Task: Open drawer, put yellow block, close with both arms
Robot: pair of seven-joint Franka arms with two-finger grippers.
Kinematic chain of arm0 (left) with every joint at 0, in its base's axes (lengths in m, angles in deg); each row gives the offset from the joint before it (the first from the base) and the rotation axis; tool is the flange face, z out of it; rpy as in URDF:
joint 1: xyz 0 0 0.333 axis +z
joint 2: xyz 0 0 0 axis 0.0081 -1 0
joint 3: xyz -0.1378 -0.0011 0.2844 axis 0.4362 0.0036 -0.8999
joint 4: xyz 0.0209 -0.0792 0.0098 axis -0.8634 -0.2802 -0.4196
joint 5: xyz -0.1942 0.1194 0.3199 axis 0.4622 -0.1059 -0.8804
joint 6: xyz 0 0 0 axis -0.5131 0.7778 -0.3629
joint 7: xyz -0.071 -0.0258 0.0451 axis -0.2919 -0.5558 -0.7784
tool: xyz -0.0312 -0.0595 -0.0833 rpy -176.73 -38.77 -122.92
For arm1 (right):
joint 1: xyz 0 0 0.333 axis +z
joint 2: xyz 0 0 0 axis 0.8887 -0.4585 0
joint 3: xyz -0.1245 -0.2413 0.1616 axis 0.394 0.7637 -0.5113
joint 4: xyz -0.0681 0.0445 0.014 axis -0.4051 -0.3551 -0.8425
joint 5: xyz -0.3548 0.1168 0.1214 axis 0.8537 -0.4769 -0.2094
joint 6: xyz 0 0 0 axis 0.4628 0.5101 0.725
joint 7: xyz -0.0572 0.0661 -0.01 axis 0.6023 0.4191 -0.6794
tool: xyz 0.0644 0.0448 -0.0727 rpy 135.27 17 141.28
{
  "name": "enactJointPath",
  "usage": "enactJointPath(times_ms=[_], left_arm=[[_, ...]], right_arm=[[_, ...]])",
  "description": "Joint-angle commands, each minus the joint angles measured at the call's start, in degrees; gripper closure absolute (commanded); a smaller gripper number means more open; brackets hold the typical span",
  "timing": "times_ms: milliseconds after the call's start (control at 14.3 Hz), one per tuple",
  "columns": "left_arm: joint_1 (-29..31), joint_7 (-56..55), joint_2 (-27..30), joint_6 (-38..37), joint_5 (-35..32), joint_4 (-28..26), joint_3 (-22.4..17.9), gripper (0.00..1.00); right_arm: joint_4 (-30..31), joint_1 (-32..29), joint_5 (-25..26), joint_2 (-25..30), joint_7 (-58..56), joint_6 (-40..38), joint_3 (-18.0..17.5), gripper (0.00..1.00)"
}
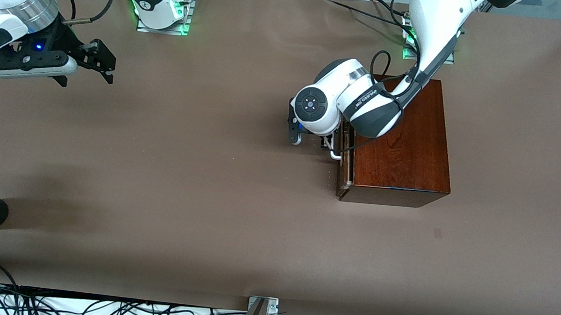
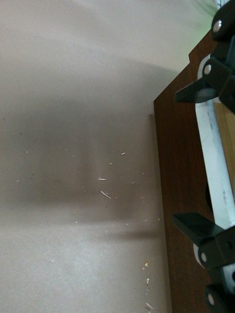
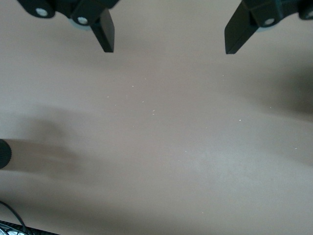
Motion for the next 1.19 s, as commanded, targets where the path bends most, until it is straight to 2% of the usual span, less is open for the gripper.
enactJointPath(times_ms=[0, 350, 560, 770, 911, 1121], left_arm=[[1.9, 1.1, 2.5, -2.1, -1.6, -1.2, -0.1, 0.0], [1.9, 0.2, 3.9, -1.3, -1.4, -0.7, 0.6, 0.0], [3.0, -0.4, 9.6, -1.2, -0.5, 0.8, 0.6, 0.0], [8.2, -0.9, 15.7, -1.1, 0.8, 1.0, 0.6, 0.0], [11.9, -0.3, 17.4, -1.9, 0.8, 4.3, 0.4, 0.0], [16.6, 0.0, 16.9, -10.2, 0.2, 13.3, 0.1, 0.0]], right_arm=[[-1.5, -0.4, -0.4, -0.5, 0.6, -1.2, -0.3, 0.0], [-1.5, -0.6, -0.4, -0.5, 0.7, -0.9, -0.2, 0.0], [-1.5, -0.6, -0.4, -0.5, 0.7, -0.9, -0.2, 0.0], [-1.4, -0.6, -0.4, -0.5, 0.7, -1.1, -0.2, 0.0], [-1.4, -0.6, -0.4, -0.5, 0.7, -1.2, -0.2, 0.0], [-1.4, -0.6, -0.4, -0.5, 0.7, -1.2, -0.2, 0.0]])
